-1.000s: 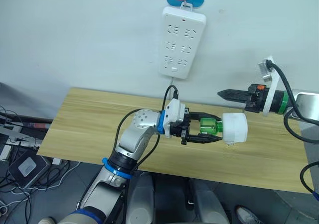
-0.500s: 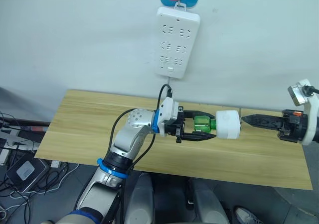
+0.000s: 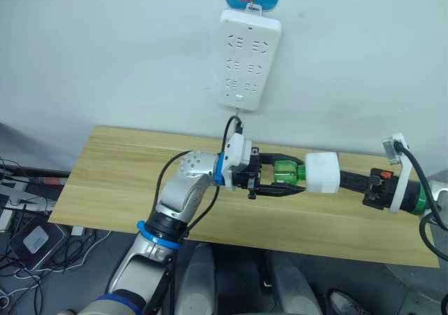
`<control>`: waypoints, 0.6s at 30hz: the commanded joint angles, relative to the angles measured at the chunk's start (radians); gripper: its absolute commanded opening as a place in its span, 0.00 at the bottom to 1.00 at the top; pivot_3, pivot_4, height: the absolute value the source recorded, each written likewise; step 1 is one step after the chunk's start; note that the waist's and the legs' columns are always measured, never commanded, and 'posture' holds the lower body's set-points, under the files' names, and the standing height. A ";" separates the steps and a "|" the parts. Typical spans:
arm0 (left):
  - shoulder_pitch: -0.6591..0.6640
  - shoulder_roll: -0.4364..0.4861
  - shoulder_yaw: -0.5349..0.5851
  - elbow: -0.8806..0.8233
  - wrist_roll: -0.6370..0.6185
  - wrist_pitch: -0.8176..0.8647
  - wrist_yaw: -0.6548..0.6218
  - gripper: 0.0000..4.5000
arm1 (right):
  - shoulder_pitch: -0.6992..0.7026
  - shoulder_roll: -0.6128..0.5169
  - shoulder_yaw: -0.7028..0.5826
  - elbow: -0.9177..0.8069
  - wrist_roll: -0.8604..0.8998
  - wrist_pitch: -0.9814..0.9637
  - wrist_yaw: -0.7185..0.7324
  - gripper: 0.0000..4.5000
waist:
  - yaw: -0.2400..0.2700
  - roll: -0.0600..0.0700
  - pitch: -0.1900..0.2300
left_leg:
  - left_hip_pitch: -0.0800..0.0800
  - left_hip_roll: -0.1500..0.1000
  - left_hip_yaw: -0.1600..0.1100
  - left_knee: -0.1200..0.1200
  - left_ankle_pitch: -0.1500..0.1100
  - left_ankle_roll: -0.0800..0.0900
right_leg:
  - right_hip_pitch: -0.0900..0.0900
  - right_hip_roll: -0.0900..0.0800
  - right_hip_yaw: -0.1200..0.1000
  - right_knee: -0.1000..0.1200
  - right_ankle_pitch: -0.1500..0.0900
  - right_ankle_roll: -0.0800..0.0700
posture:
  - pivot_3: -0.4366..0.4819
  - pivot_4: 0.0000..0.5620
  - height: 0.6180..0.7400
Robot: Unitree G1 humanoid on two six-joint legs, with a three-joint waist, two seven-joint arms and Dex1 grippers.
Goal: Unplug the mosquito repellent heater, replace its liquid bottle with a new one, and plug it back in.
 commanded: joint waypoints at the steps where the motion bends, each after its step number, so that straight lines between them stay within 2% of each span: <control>1: -0.002 -0.005 0.006 -0.034 -0.019 -0.015 -0.012 0.51 | 0.005 -0.025 -0.039 -0.028 0.004 -0.005 0.029 0.01 | 0.000 0.000 0.000 | 0.000 0.000 0.000 0.000 0.000 0.000 | 0.000 0.000 0.000 0.000 0.000 0.000 | 0.66 0.54 1.00; 7: -0.006 -0.007 0.006 -0.023 -0.014 -0.025 -0.016 0.51 | -0.004 -0.038 -0.054 -0.015 -0.051 -0.013 0.056 0.01 | 0.000 0.000 0.000 | 0.000 0.000 0.000 0.000 0.000 0.000 | 0.000 0.000 0.000 0.000 0.000 0.000 | 0.66 0.54 1.00; 12: 0.000 -0.001 0.007 -0.010 -0.008 -0.040 -0.023 0.51 | 0.010 -0.068 -0.075 -0.020 -0.139 -0.007 0.152 0.01 | 0.000 0.000 0.000 | 0.000 0.000 0.000 0.000 0.000 0.000 | 0.000 0.000 0.000 0.000 0.000 0.000 | 0.65 0.55 1.00; 15: 0.000 0.001 0.009 -0.005 -0.006 -0.044 -0.026 0.51 | 0.024 -0.079 -0.086 -0.026 -0.181 0.000 0.230 0.13 | 0.000 0.000 0.000 | 0.000 0.000 0.000 0.000 0.000 0.000 | 0.000 0.000 0.000 0.000 0.000 0.000 | 0.65 0.55 1.00; 18: 0.001 0.001 0.009 -0.007 -0.006 -0.044 -0.023 0.51 | 0.030 -0.078 -0.093 -0.032 -0.219 -0.005 0.279 0.34 | 0.000 0.000 0.000 | 0.000 0.000 0.000 0.000 0.000 0.000 | 0.000 0.000 0.000 0.000 0.000 0.000 | 0.66 0.55 1.00</control>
